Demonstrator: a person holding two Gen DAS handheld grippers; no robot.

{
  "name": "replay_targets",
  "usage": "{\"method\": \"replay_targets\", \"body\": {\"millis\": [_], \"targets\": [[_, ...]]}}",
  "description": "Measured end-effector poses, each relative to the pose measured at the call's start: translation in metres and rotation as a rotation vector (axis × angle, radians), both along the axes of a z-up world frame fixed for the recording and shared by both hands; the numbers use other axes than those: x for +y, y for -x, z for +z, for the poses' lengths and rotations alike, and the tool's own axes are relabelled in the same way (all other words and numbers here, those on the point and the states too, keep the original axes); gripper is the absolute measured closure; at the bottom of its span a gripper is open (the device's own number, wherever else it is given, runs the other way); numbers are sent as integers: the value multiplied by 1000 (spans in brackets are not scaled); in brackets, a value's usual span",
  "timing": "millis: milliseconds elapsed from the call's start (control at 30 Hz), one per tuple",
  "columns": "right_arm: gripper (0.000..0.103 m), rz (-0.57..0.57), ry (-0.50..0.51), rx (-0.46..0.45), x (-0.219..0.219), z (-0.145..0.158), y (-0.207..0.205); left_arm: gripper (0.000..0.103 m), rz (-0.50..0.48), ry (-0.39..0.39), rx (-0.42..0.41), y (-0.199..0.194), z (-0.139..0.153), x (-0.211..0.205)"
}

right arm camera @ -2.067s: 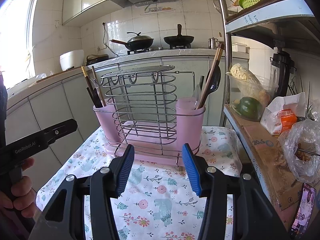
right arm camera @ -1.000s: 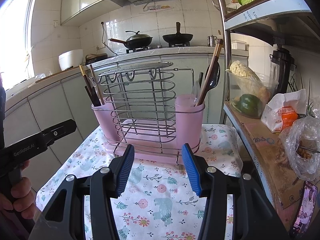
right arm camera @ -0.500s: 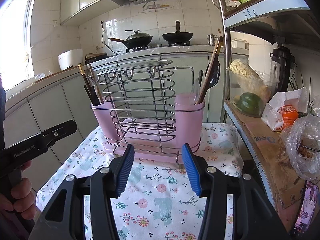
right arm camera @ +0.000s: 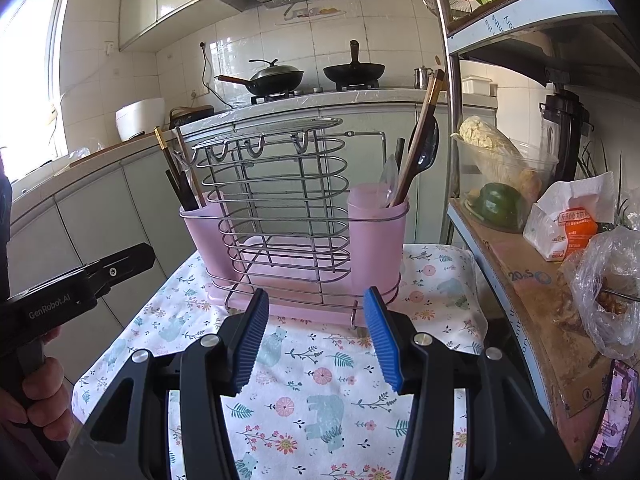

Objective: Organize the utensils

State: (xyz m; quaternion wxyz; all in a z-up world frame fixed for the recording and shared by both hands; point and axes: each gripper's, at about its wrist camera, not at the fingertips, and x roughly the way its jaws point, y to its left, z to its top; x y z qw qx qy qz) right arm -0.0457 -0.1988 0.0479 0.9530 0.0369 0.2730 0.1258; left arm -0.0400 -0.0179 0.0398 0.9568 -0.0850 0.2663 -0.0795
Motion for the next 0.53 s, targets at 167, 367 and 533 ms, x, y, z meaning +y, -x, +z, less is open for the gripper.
{"method": "replay_targets", "body": {"millis": [167,367,533], "targets": [[54,-1,-1,6,-1,-3,-2,60,4,-4,2,-1,-1,0],[54,-4,0,15,0,-6,-4,59,4,-6,18,-4,-4,1],[54,-9,-3,28,-1,-10,-7,59,4,-7,30,-7,-7,0]]}}
